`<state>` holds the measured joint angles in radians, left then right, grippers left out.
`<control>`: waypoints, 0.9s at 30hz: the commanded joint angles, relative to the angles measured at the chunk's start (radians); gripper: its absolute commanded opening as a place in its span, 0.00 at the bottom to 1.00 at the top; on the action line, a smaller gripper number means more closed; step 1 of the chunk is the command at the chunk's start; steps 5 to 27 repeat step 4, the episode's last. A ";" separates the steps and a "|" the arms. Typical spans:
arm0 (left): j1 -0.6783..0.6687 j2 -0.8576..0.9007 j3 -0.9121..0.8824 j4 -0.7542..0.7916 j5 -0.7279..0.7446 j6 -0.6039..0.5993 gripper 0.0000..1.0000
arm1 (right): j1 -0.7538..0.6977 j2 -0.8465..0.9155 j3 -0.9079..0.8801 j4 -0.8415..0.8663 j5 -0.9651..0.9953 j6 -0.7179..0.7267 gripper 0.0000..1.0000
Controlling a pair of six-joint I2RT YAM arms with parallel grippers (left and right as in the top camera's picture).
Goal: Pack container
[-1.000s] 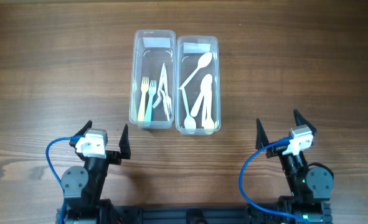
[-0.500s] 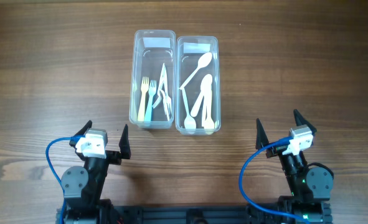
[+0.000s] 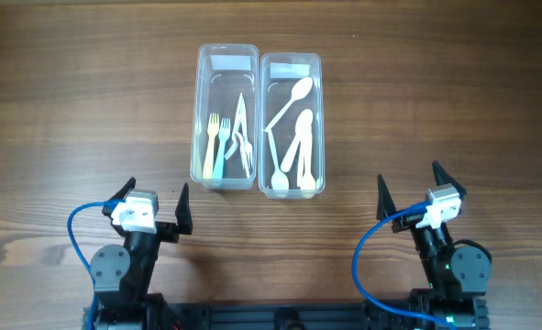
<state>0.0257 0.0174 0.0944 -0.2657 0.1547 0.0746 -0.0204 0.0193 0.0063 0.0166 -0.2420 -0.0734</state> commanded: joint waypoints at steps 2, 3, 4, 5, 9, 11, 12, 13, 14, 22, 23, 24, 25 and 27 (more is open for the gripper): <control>0.006 -0.013 -0.010 0.000 0.013 0.023 1.00 | 0.006 -0.012 -0.001 0.005 0.008 -0.005 1.00; 0.006 -0.013 -0.010 0.000 0.013 0.023 1.00 | 0.006 -0.012 -0.001 0.005 0.008 -0.005 1.00; 0.006 -0.013 -0.010 0.001 0.013 0.023 1.00 | 0.006 -0.012 -0.001 0.005 0.008 -0.005 1.00; 0.006 -0.013 -0.010 0.001 0.013 0.023 1.00 | 0.006 -0.012 -0.001 0.005 0.008 -0.005 1.00; 0.006 -0.013 -0.010 0.001 0.013 0.023 1.00 | 0.006 -0.012 -0.001 0.005 0.008 -0.005 1.00; 0.006 -0.013 -0.010 0.001 0.013 0.023 1.00 | 0.006 -0.012 -0.001 0.005 0.008 -0.005 1.00; 0.006 -0.013 -0.010 0.001 0.013 0.023 1.00 | 0.006 -0.012 -0.001 0.005 0.008 -0.005 1.00; 0.006 -0.013 -0.010 0.001 0.013 0.023 1.00 | 0.006 -0.012 -0.001 0.005 0.008 -0.005 1.00; 0.006 -0.013 -0.010 0.001 0.013 0.023 1.00 | 0.006 -0.012 -0.001 0.005 0.008 -0.005 1.00; 0.006 -0.013 -0.010 0.001 0.013 0.023 1.00 | 0.006 -0.012 -0.001 0.005 0.008 -0.005 1.00; 0.006 -0.013 -0.010 0.001 0.013 0.023 1.00 | 0.006 -0.012 -0.001 0.005 0.008 -0.005 1.00; 0.006 -0.013 -0.010 0.001 0.013 0.023 1.00 | 0.006 -0.012 -0.001 0.005 0.008 -0.005 1.00; 0.006 -0.013 -0.010 0.001 0.013 0.023 1.00 | 0.006 -0.012 -0.001 0.005 0.008 -0.005 1.00; 0.006 -0.013 -0.010 0.001 0.013 0.023 1.00 | 0.006 -0.012 -0.001 0.005 0.008 -0.005 1.00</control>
